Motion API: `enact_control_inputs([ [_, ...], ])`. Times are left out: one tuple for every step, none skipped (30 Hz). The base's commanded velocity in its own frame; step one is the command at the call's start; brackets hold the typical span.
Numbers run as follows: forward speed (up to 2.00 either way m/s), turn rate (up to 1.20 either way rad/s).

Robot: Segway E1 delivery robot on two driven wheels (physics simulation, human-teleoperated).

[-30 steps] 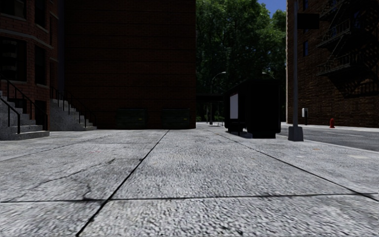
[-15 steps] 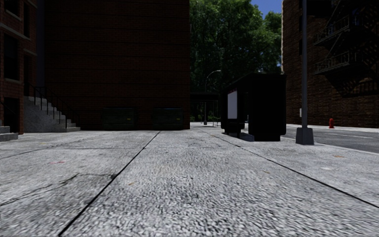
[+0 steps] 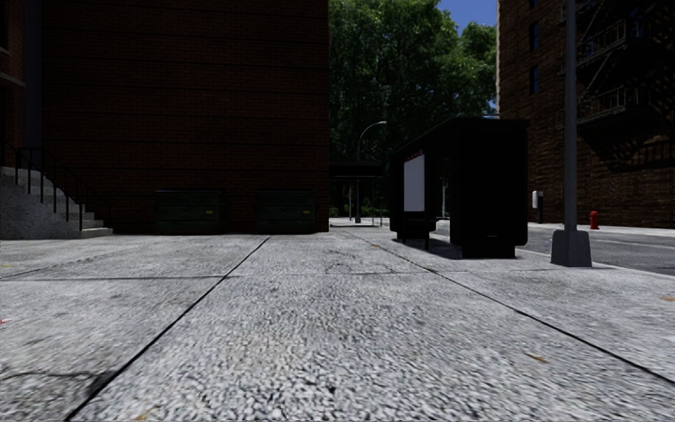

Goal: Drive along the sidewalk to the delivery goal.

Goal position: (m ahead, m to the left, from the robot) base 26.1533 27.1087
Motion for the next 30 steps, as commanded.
enact_control_inputs([
  [2.00,0.00],
  [2.00,0.00],
  [2.00,0.00],
  [2.00,0.00],
  [2.00,0.00],
  [2.00,0.00],
  [2.00,0.00],
  [2.00,0.00],
  [2.00,0.00],
  [2.00,0.00],
  [2.00,0.00],
  [2.00,0.00],
  [2.00,0.00],
  [2.00,0.00],
  [2.00,0.00],
  [2.00,0.00],
  [2.00,0.00],
  [2.00,0.00],
  [2.00,0.00],
  [2.00,0.00],
  [2.00,0.00],
  [2.00,0.00],
  [2.00,0.00],
  [2.00,0.00],
  [2.00,0.00],
  [2.00,0.00],
  [2.00,0.00],
  [2.00,0.00],
  [2.00,0.00],
  [2.00,0.00],
])
